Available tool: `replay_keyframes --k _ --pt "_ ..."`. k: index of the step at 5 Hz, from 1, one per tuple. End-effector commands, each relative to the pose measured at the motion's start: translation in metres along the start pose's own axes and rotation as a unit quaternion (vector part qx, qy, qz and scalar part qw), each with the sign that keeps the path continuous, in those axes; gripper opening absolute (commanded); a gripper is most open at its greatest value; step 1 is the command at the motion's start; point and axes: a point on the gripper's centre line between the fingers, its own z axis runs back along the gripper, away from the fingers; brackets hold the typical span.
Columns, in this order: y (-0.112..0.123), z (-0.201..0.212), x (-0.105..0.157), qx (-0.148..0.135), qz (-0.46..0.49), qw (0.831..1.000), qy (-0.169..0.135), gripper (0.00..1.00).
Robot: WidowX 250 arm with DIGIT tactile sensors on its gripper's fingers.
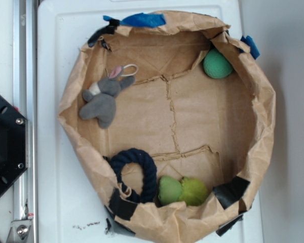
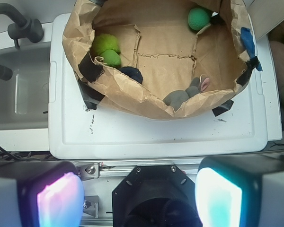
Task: Grab the green ball.
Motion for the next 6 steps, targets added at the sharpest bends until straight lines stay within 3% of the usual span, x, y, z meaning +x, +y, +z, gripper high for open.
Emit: replay_keyframes --k 1,2,4,5,6 --pt "0.0 0.0 0.0 0.0 0.0 1.0 0.0 1.0" --pt "0.006 -0.022 0.027 -0.008 -0.008 1.0 -0.015 1.0" --pt "0.019 -0.063 0.081 0.001 0.014 0.999 -0.035 1.0" --pt "0.034 -0.083 0.105 -0.022 -0.023 0.998 -0.048 1.0" --pt "0.042 -0.096 0.121 0.004 -0.026 0.998 -0.056 1.0"
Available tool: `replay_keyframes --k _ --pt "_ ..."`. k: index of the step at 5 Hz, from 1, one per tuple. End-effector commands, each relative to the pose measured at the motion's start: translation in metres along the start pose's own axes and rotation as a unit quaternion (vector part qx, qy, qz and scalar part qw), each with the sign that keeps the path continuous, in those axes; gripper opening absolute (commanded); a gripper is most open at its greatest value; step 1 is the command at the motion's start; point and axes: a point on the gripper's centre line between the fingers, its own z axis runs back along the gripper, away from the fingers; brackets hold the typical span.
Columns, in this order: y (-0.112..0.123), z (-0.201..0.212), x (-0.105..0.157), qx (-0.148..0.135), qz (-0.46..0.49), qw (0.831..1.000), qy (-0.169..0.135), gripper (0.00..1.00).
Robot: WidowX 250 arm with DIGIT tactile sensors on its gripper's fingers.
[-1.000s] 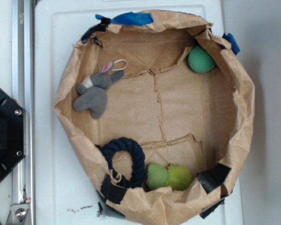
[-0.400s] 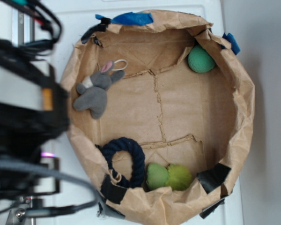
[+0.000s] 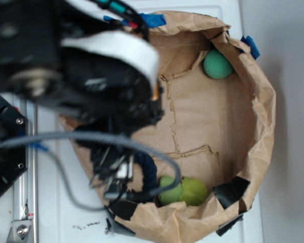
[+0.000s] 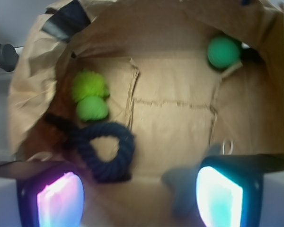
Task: Grab the green ball.
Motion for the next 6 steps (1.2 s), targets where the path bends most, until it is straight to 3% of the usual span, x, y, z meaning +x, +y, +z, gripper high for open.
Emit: replay_keyframes --k 1,4,5,6 --pt "0.013 -0.001 0.023 0.028 -0.005 0.999 -0.033 1.0" --pt "0.013 -0.001 0.023 0.028 -0.005 0.999 -0.033 1.0" --pt "0.016 -0.034 0.039 0.023 -0.025 0.997 -0.074 1.0" --pt "0.019 -0.051 0.045 0.026 -0.032 0.996 -0.082 1.0"
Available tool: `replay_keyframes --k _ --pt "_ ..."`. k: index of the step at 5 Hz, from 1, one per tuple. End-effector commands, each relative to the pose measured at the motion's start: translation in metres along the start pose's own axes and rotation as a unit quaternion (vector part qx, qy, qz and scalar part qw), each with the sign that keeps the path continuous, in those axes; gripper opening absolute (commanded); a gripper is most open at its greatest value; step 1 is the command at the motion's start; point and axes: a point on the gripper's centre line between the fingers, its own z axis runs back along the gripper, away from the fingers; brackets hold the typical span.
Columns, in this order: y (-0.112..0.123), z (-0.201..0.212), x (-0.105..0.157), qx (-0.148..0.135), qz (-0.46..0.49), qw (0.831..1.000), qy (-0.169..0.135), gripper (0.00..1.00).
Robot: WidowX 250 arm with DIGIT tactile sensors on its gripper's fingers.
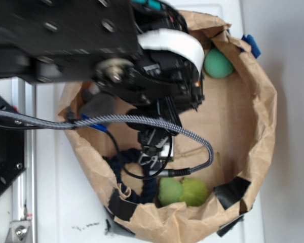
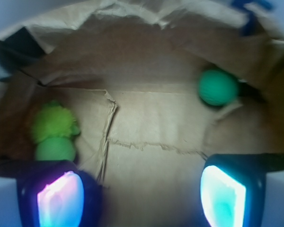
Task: Grab the green ball.
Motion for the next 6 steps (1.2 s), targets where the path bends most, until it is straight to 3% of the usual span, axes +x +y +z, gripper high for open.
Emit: replay_keyframes --k 1,4,6 --pt "0.004 -0.021 0.015 0.009 -0.025 0.999 -0.031 1.0" --pt "0.039 -0.046 0.052 0.061 0.021 0.997 -0.04 1.0" --pt "0.044 -0.043 0.056 0.072 0.019 0.995 -0.063 1.0"
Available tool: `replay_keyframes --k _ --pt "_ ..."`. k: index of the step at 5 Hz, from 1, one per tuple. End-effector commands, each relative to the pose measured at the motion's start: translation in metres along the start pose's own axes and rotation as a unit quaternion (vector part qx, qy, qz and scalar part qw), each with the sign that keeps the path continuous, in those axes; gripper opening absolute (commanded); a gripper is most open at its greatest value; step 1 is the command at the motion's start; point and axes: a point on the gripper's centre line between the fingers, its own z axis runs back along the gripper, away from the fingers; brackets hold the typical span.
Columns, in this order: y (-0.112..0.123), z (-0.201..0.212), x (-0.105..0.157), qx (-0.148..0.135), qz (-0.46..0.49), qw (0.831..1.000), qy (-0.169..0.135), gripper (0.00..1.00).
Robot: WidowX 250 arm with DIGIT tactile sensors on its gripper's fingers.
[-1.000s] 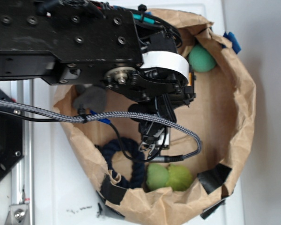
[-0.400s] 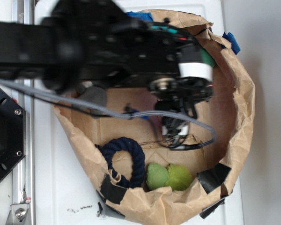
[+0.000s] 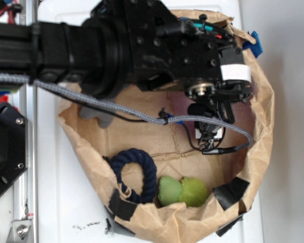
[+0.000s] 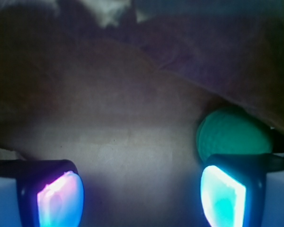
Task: Grab the green ball.
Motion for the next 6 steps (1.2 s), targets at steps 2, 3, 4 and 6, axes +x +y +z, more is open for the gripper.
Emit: replay_keyframes --k 2,3,4,6 --pt "0.02 0.021 0.006 0.055 0.061 0.996 -0.044 1.0" --pt "0.029 0.018 0.007 0.072 0.086 0.993 -0.043 1.0" --pt "0.035 0.014 0.009 0.095 0.104 0.989 -0.048 1.0" --pt "0.042 0.012 0.011 0.117 0.115 0.985 -0.053 1.0"
